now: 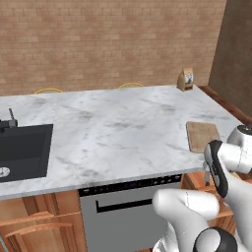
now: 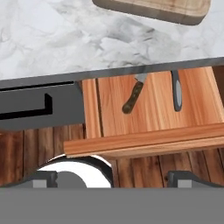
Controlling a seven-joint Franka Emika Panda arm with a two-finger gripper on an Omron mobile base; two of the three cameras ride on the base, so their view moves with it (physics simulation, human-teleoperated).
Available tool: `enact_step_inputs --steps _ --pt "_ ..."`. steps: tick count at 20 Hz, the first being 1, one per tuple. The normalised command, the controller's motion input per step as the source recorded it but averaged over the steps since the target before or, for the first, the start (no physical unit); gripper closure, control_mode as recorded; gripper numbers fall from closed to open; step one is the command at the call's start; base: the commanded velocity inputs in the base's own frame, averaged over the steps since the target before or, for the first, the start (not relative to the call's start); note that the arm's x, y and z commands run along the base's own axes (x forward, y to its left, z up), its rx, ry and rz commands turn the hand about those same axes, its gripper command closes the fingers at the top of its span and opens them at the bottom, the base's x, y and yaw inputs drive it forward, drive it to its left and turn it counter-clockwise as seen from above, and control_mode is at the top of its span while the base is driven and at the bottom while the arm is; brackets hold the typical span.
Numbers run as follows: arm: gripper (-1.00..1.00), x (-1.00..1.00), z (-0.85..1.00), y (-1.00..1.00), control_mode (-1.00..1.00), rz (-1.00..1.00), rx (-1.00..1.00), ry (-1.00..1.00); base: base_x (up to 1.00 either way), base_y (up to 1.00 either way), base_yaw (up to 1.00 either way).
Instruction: Open the drawer on the right and place the cutting tools on the cutting board.
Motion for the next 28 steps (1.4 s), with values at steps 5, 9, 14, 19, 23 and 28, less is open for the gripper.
enact_step_inputs --steps 5,9,14,19,23,28 --pt "-1.0 0.25 -0.18 -0.02 -1.0 -0.03 0.0 -0.02 0.0 0.0 0.0" --pt "-1.0 0.31 -0.14 0.0 -1.0 -0.03 0.0 -0.01 0.0 0.0 0.0" --pt "-1.0 0.17 -0.15 -0.11 -1.0 -0.04 0.0 0.0 0.0 0.0 0.0" --pt "-1.0 0.07 -0.18 -0.22 -1.0 -0.03 0.0 0.0 0.0 0.0 0.0" --pt "-1.0 0.13 -0.24 -0.23 -1.0 -0.03 0.0 0.0 0.0 0.0 0.0" --pt "-1.0 0.1 -0.26 -0.24 -1.0 -0.01 0.0 0.0 0.0 0.0 0.0"
